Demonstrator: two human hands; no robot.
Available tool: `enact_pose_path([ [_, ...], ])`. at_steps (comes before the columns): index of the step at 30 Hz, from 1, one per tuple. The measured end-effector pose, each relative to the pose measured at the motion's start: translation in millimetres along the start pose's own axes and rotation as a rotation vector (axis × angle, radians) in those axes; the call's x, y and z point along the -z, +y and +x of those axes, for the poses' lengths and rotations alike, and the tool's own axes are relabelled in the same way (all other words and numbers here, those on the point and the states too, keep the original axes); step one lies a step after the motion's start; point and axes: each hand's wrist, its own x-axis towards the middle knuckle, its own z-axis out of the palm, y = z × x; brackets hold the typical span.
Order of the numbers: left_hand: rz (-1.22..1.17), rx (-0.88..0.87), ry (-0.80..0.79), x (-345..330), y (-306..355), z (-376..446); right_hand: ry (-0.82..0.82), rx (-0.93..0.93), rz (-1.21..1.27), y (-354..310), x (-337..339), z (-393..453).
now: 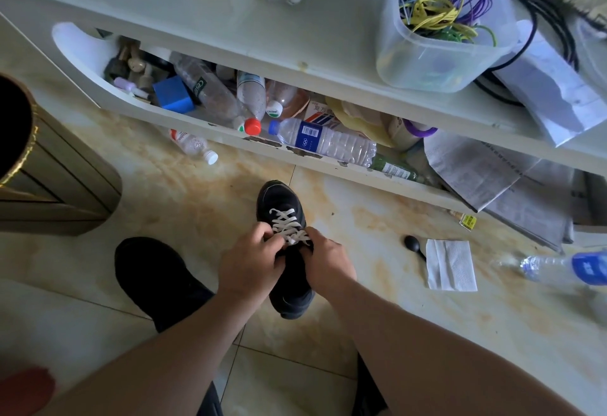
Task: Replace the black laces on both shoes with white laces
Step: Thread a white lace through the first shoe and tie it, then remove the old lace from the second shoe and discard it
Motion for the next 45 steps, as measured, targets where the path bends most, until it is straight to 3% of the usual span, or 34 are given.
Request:
enact_pose_path([
  [5, -0.091, -0.135, 0.1, 11, 14, 15, 0.001, 0.038, -0.161, 4, -2, 1],
  [9, -0.232, 0.088, 0.025, 10, 12, 15, 0.048, 0.049, -0.149, 5, 2, 3],
  [12, -0.316, 0.21, 0.046, 8, 11, 16, 0.097, 0.044, 0.028, 6, 2, 5],
  [16, -0.346, 0.209, 0.088, 9, 14, 25, 0.169, -0.12, 0.385, 8, 1, 9],
  [19, -0.362, 0.22, 0.091, 15, 8, 21, 0.153, -0.157, 0.428, 9, 2, 8],
  [22, -0.285, 0.297, 0.132, 29, -11, 4, 0.189, -0.113, 0.203, 2, 6, 0],
  [25, -0.103, 0.502, 0.113, 49, -48, -23, 0.292, 0.187, -0.063, -27, 0, -15],
  [27, -0.078, 0.766, 0.07, 61, -77, -42, 0.157, 0.355, -0.081, -50, -16, -26],
  [29, -0.155, 1.027, -0.003, 70, -106, -61, -0.115, 0.337, -0.065, -71, -37, -39],
  [30, -0.173, 1.067, -0.06, 72, -117, -71, -0.241, 0.284, -0.06, -78, -48, -45],
  [32, -0.192, 0.924, -0.204, 73, -123, -90, -0.396, 0.132, -0.028, -85, -73, -54],
  [34, -0.328, 0.859, -0.263, 68, -122, -98, -0.447, 0.005, 0.019, -85, -90, -62],
  [37, -0.783, 1.075, -0.269, 50, -108, -106, -0.497, -0.002, -0.001, -78, -105, -69],
  [38, -0.814, 1.085, -0.285, 46, -100, -109, -0.501, 0.002, -0.001, -77, -107, -71],
  [41, -0.565, 1.03, -0.248, 34, -98, -114, -0.505, -0.044, -0.015, -81, -111, -70],
  [45, -0.501, 1.1, -0.226, 67, -91, -96, -0.485, -0.072, -0.078, -110, -86, -74],
])
